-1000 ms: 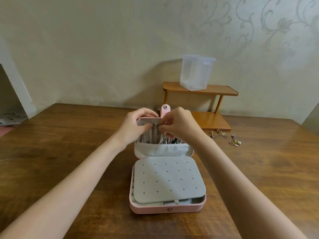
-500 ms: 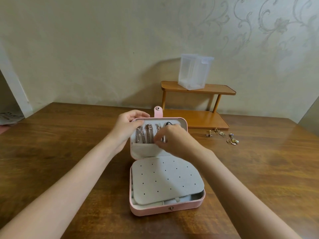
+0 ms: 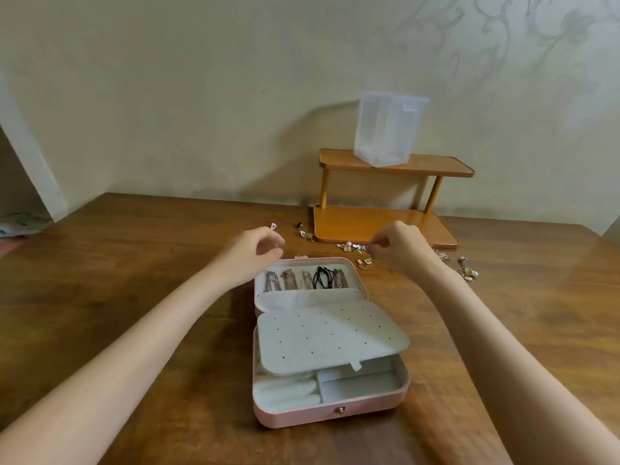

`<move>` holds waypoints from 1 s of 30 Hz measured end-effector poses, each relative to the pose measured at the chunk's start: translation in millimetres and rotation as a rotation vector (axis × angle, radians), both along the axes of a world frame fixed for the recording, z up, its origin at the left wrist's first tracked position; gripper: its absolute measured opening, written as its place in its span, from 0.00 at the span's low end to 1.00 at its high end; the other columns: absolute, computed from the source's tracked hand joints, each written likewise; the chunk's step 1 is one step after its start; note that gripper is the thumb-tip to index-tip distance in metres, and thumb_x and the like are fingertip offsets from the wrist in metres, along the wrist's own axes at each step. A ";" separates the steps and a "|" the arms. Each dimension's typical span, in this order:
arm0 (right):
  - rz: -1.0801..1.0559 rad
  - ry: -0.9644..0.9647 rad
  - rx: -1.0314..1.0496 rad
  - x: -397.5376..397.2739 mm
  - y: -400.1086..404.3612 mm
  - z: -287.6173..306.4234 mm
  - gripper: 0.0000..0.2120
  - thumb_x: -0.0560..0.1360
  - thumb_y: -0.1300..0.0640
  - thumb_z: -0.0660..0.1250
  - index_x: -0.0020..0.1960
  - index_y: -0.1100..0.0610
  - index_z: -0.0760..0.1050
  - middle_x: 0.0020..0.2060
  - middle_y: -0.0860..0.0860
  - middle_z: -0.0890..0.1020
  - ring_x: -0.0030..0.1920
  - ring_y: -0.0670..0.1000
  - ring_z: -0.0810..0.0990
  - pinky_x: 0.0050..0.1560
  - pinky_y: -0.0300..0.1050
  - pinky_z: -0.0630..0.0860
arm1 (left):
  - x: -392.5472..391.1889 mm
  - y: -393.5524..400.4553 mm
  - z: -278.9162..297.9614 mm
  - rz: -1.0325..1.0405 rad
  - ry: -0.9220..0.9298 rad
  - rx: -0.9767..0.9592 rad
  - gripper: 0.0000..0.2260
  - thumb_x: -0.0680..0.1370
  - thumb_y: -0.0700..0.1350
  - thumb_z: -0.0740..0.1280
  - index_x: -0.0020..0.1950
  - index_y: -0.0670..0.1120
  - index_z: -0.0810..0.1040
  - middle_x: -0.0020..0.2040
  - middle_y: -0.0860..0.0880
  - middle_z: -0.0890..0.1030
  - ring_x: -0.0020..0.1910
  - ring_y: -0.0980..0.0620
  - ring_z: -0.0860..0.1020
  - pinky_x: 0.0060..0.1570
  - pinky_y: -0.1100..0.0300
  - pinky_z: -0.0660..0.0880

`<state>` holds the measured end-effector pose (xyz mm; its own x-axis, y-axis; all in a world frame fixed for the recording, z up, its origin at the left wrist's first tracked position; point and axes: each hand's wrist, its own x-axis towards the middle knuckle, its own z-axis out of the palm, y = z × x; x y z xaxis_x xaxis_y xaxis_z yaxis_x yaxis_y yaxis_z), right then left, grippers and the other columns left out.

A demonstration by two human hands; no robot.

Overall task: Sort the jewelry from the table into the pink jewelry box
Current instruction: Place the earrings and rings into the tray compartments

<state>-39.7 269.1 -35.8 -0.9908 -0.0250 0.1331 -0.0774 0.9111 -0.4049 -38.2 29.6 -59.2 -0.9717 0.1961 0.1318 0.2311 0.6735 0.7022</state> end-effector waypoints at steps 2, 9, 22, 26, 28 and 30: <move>0.001 -0.126 -0.028 -3.8 0.1 -7.0 0.10 0.78 0.59 0.61 0.54 0.63 0.79 0.42 0.56 0.82 0.34 0.54 0.79 0.36 0.43 0.78 | 25.3 -0.8 20.9 -0.336 -0.098 -0.018 0.18 0.70 0.62 0.66 0.59 0.60 0.72 0.61 0.62 0.75 0.64 0.63 0.70 0.61 0.64 0.68; 0.051 -0.507 -0.264 2.2 6.7 -7.2 0.10 0.79 0.62 0.59 0.53 0.64 0.78 0.40 0.54 0.83 0.38 0.53 0.84 0.40 0.43 0.82 | 58.5 -13.5 21.5 -0.685 -0.570 -0.302 0.39 0.67 0.53 0.76 0.66 0.73 0.54 0.68 0.73 0.55 0.70 0.68 0.52 0.68 0.68 0.51; -0.095 -0.423 -0.552 12.7 -1.5 -14.1 0.16 0.81 0.56 0.55 0.56 0.66 0.75 0.47 0.59 0.82 0.43 0.53 0.81 0.45 0.45 0.80 | 24.2 -17.0 -4.3 0.183 -0.217 0.355 0.11 0.77 0.44 0.65 0.59 0.48 0.75 0.60 0.51 0.77 0.63 0.52 0.72 0.60 0.58 0.66; -0.058 -0.273 -0.501 11.2 -15.5 -32.1 0.20 0.80 0.50 0.57 0.66 0.61 0.72 0.59 0.56 0.78 0.57 0.54 0.76 0.59 0.47 0.74 | 15.6 -5.4 -26.1 0.227 -0.149 0.120 0.16 0.79 0.40 0.62 0.67 0.46 0.71 0.67 0.48 0.72 0.66 0.50 0.69 0.62 0.56 0.67; -0.026 -0.186 -0.384 8.1 -23.0 -41.8 0.20 0.79 0.54 0.59 0.71 0.56 0.67 0.64 0.55 0.75 0.62 0.56 0.73 0.59 0.45 0.72 | 17.4 -1.0 -29.0 0.210 -0.095 0.049 0.17 0.80 0.39 0.59 0.69 0.46 0.69 0.69 0.48 0.70 0.68 0.49 0.68 0.64 0.55 0.67; 0.005 -0.124 -0.312 2.8 -29.3 -50.0 0.21 0.79 0.56 0.59 0.71 0.52 0.65 0.66 0.55 0.73 0.63 0.57 0.73 0.61 0.48 0.73 | 18.6 0.9 -33.2 0.193 -0.006 -0.024 0.17 0.81 0.39 0.56 0.70 0.45 0.68 0.70 0.49 0.69 0.69 0.50 0.66 0.65 0.58 0.64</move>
<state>-36.8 239.9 -85.9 -0.9999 -0.0070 0.0137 -0.0144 0.7416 -0.6707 -19.6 30.5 -92.4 -0.9923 0.0093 0.1235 0.0922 0.7216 0.6861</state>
